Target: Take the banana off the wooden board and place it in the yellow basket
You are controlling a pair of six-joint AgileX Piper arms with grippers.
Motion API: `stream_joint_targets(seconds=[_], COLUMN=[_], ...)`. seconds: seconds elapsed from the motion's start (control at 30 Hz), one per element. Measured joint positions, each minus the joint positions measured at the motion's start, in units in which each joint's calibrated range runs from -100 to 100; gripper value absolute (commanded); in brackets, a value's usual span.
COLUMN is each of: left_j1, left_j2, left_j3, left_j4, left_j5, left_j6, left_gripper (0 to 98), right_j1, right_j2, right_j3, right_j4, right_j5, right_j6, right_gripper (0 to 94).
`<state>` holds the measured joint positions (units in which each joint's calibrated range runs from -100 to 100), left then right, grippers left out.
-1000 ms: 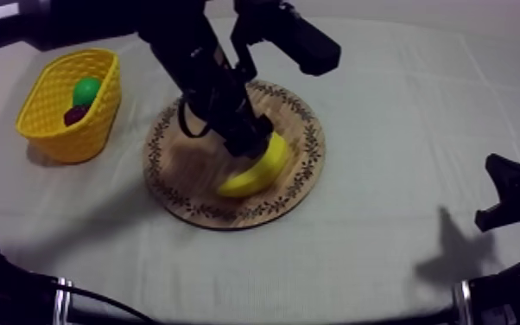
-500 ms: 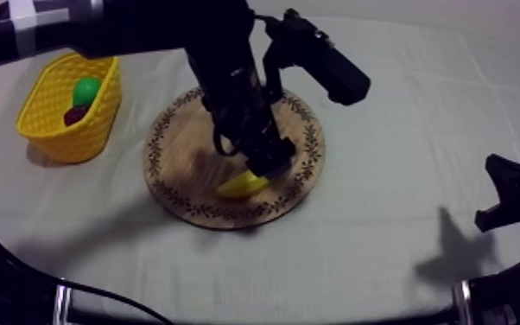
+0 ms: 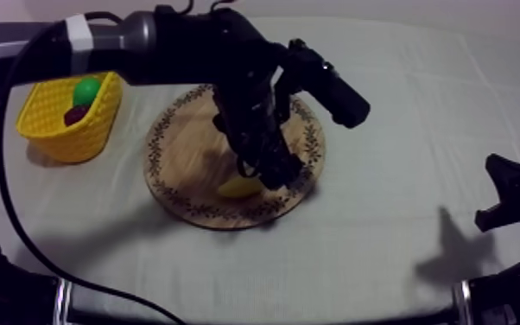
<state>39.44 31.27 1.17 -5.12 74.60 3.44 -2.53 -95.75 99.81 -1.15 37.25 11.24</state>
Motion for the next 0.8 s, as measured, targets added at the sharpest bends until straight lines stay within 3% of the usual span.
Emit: stream_joint_targets(seconds=[0.6, 0.8], left_j1=[-1.1, -1.5], left_j2=[7.2, 8.7], left_j3=[-1.3, -2.8], left_j4=[-0.07, 0.34], left_j5=[-5.0, -4.1], left_j6=[0.8, 0.6], left_gripper=[71.7, 69.4], right_j1=[0.0, 0.0], right_j2=[0.0, 0.0], right_j3=[0.0, 0.0], right_j4=[0.0, 0.0], right_j5=[0.0, 0.0], right_j6=[0.0, 0.0], right_gripper=[0.3, 0.3])
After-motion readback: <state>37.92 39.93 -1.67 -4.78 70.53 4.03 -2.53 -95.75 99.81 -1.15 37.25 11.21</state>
